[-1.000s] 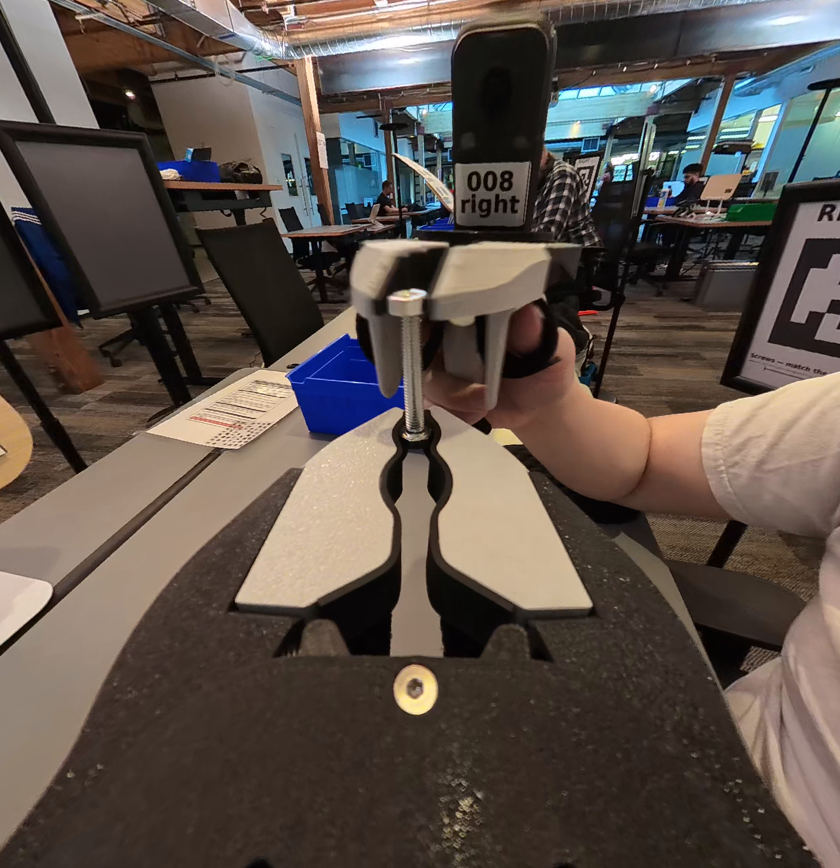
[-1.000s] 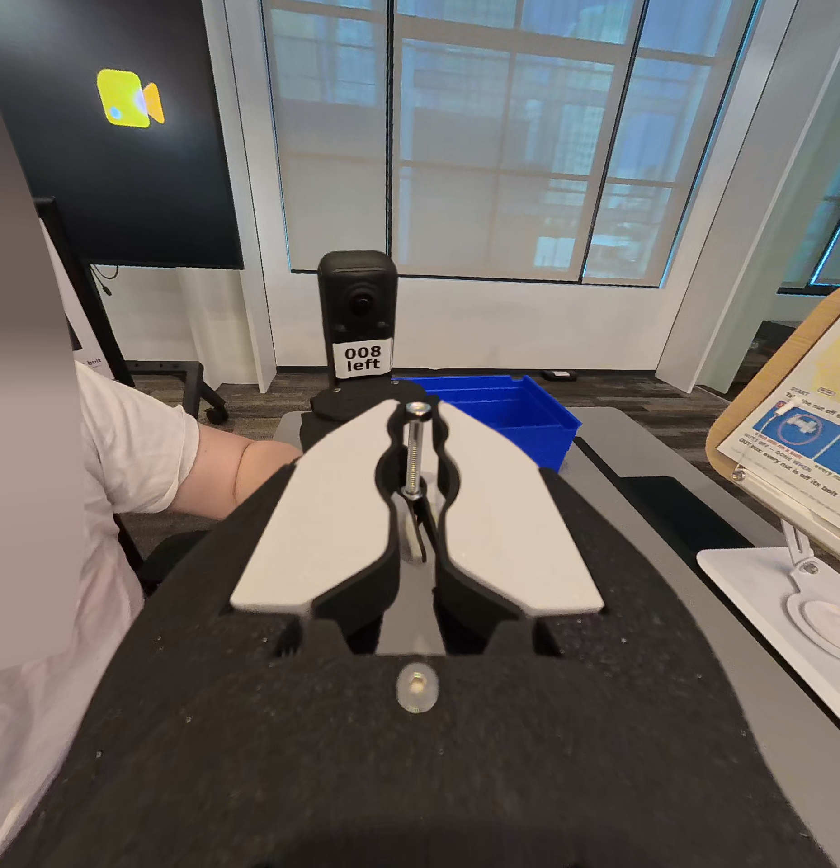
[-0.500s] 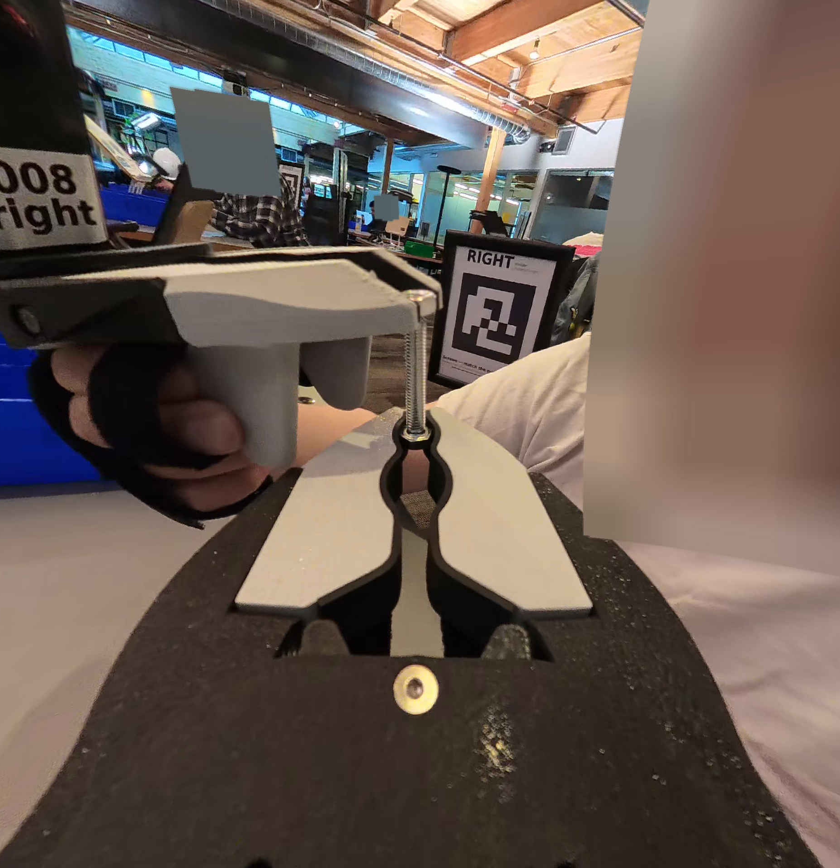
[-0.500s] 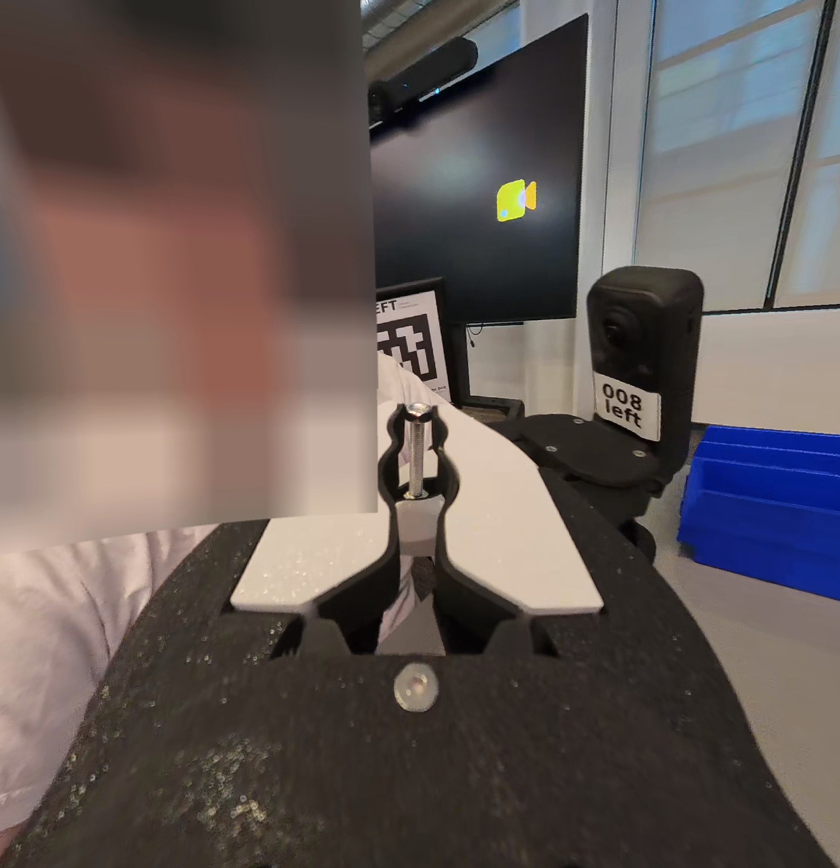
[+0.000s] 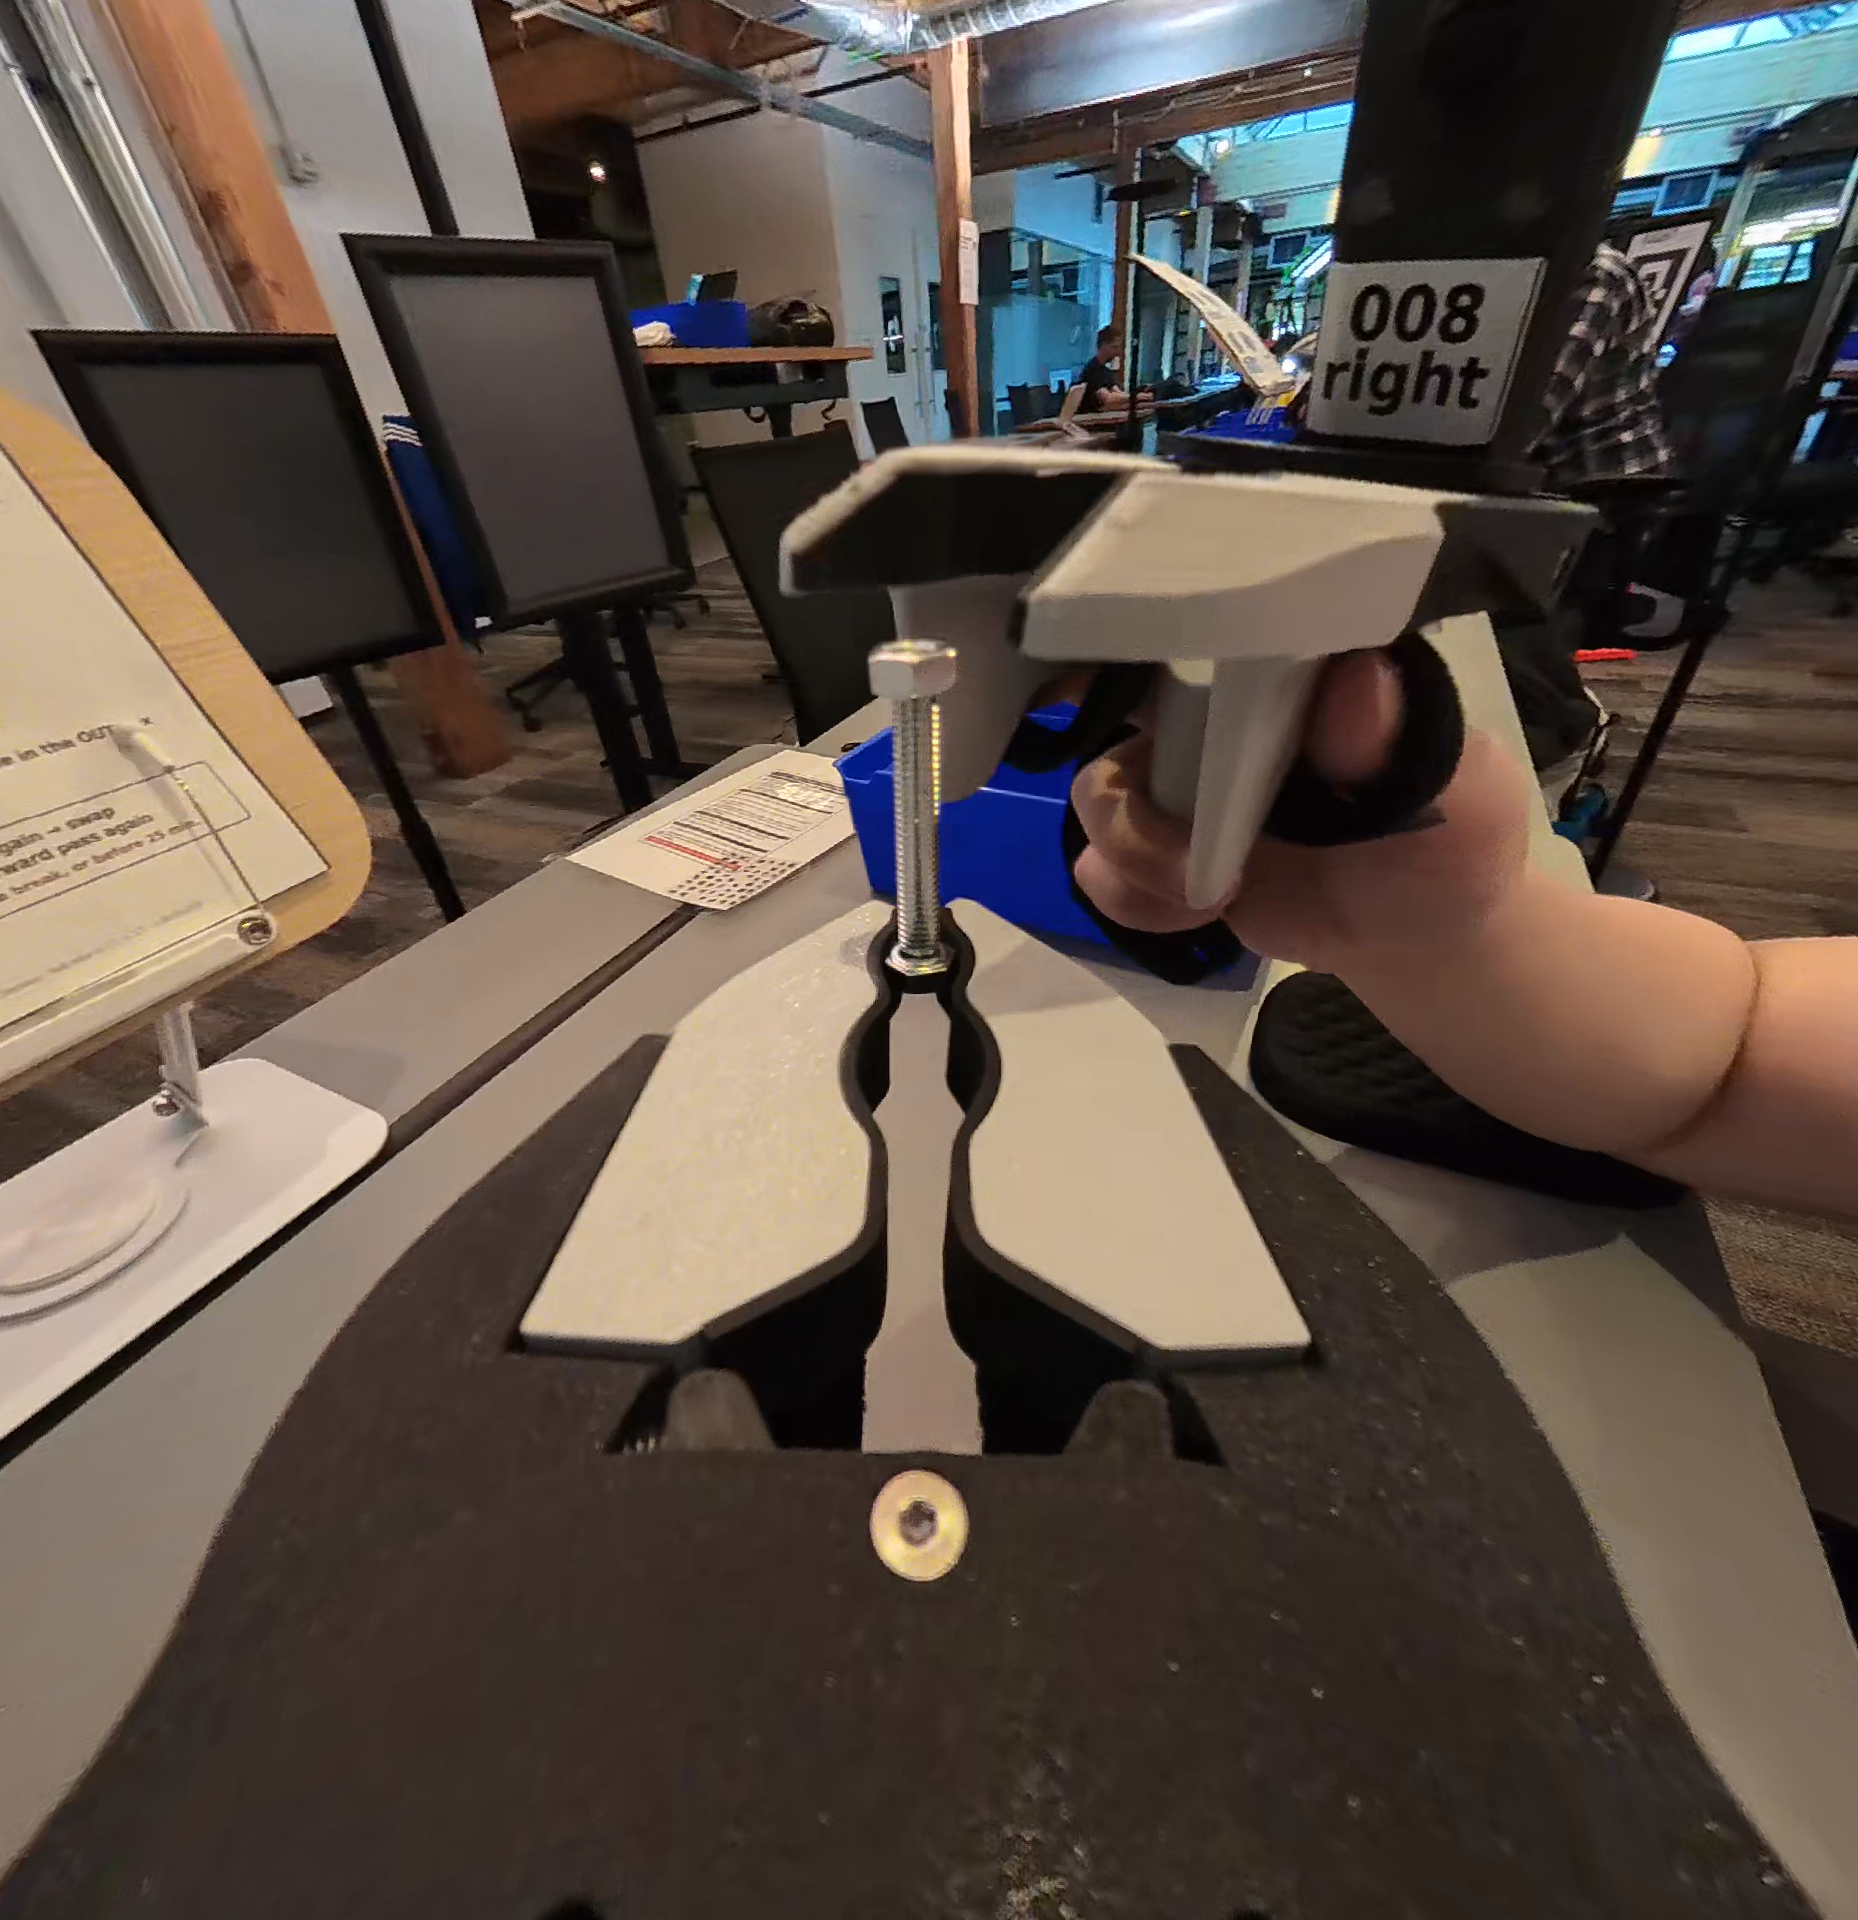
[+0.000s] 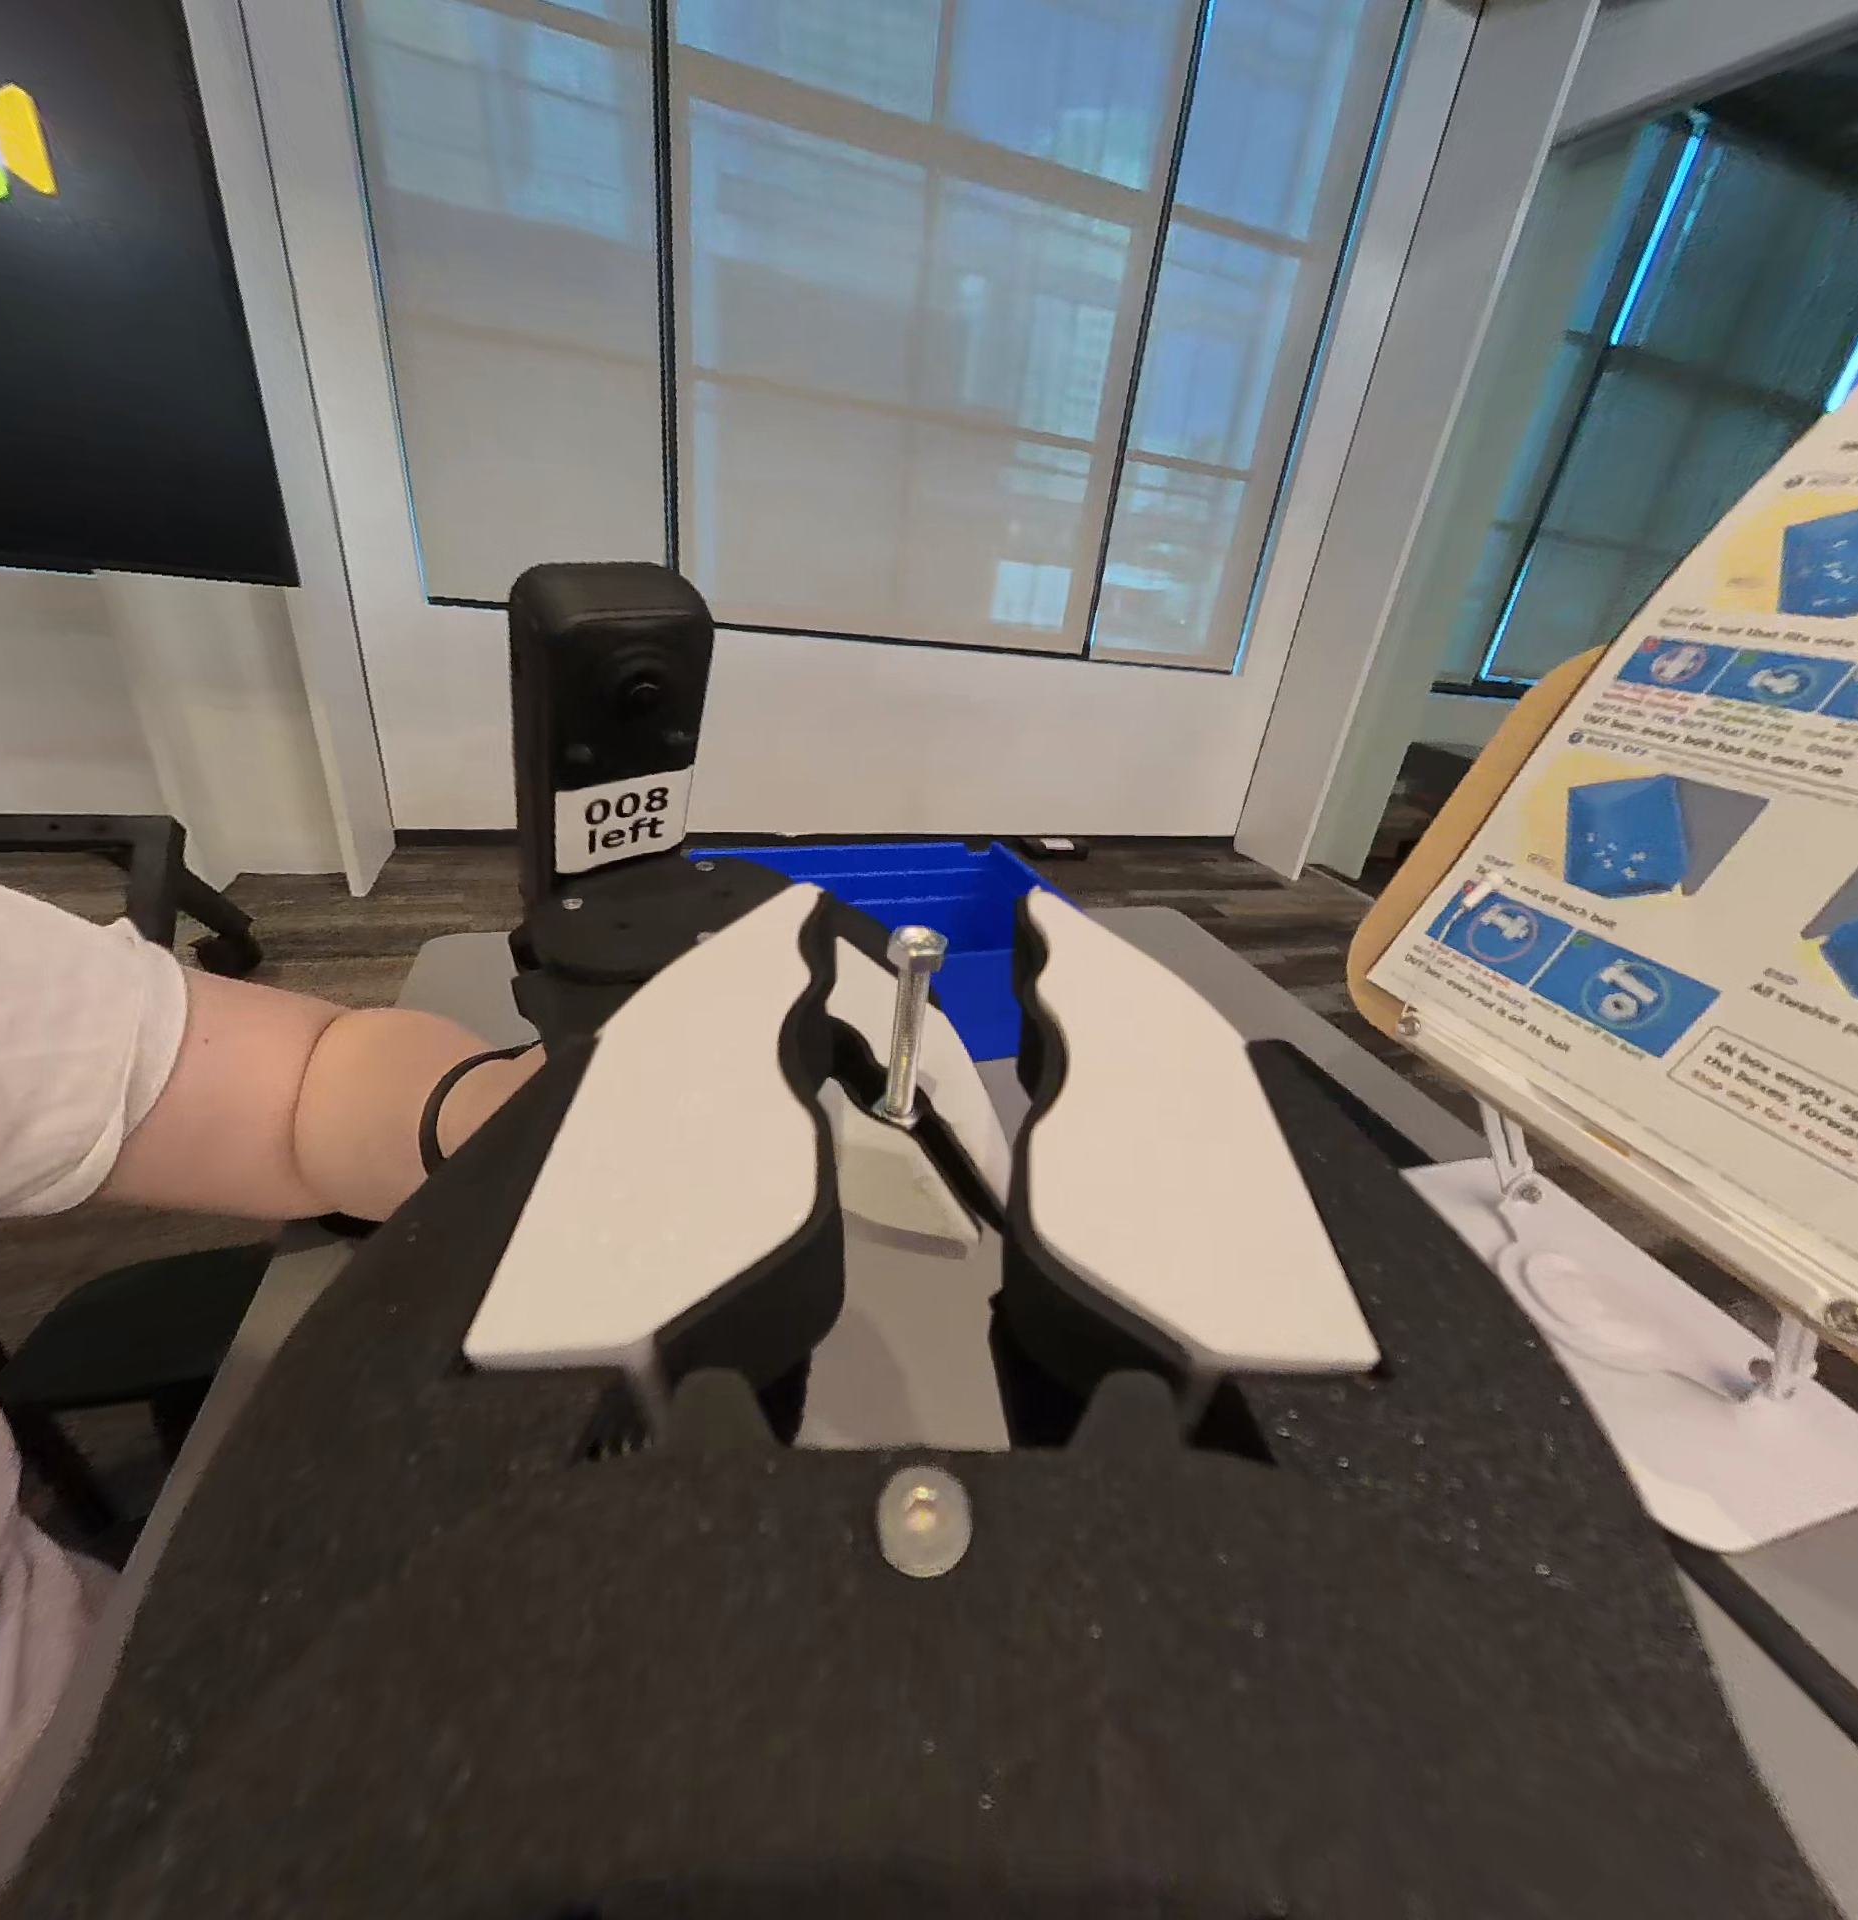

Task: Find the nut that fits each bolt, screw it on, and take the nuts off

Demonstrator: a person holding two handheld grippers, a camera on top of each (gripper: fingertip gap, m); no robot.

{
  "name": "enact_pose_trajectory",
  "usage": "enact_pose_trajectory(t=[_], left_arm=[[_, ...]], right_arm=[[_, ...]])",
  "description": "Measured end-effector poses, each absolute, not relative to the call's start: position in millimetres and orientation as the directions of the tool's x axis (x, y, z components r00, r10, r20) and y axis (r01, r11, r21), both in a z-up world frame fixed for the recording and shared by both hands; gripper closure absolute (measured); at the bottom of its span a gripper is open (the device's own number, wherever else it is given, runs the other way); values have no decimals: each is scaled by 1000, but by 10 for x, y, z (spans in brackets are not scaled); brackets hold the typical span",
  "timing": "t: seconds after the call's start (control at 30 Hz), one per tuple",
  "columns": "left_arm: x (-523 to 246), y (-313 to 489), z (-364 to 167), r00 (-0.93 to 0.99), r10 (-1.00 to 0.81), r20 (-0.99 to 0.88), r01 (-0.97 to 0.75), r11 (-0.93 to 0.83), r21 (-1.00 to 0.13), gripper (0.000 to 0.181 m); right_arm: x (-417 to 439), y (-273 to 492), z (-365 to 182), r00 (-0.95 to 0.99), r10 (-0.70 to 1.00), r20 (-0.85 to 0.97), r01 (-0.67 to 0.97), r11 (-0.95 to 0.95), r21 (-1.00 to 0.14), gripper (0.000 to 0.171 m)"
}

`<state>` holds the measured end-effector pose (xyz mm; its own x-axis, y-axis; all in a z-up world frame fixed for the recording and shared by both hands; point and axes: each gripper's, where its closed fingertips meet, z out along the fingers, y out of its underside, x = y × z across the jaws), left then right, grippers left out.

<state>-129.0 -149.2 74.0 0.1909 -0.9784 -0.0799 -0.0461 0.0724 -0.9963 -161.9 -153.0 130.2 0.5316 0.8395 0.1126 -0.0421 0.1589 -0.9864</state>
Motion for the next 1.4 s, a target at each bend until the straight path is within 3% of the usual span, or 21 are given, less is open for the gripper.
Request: enact_pose_trajectory(t=[0.13,0.27,0.4,0.53,0.7,0.73,0.8,0.9,1.0,1.1,1.23,1.33,1.4], left_arm=[[-1307,-1486,763,191,-978,-79,-41,72,-997,177],[-1280,-1621,781,80,-995,-58,-32,56,-998,176],[-1287,-2019,871,-241,-969,55,-5,-55,-998,177],[-1341,-2423,860,-523,-834,177,-62,-170,-983,177],[-1328,-2580,806,-601,-769,215,-84,-207,-975,177],[-1326,-2562,811,-592,-779,206,-77,-200,-977,177],[-1317,-2468,834,-536,-826,172,-48,-173,-984,177],[-1273,-2126,860,-302,-950,73,5,-78,-997,177],[-1300,-1752,867,-19,-999,-43,17,43,-999,177],[-1318,-1613,853,94,-994,-59,9,60,-998,177],[-1325,-1563,838,153,-984,-86,-4,86,-996,177],[-1335,-1580,866,146,-985,-89,-1,90,-996,177],[-1331,-1617,877,124,-988,-96,-1,97,-995,177]], right_arm=[[-1625,-1521,1258,529,842,101,-34,140,-990,162],[-1642,-1609,1274,424,903,72,-46,102,-994,162],[-1587,-1865,1352,104,994,-27,-149,-11,-989,162],[-1519,-2149,1315,-266,959,-98,-201,-155,-967,162],[-1536,-2266,1267,-415,904,-102,-226,-212,-951,162],[-1531,-2265,1278,-408,908,-95,-232,-203,-951,161],[-1520,-2157,1331,-304,948,-91,-248,-172,-953,137],[-1477,-1893,1403,10,1000,-17,-239,-14,-971,137],[-1487,-1623,1400,386,917,102,-109,155,-982,133],[-1575,-1555,1370,533,838,114,-61,173,-983,138],[-1660,-1551,1298,550,831,89,-47,137,-990,142],[-1664,-1580,1298,518,853,65,-69,118,-991,162],[-1671,-1611,1309,482,874,56,-79,107,-991,162]])
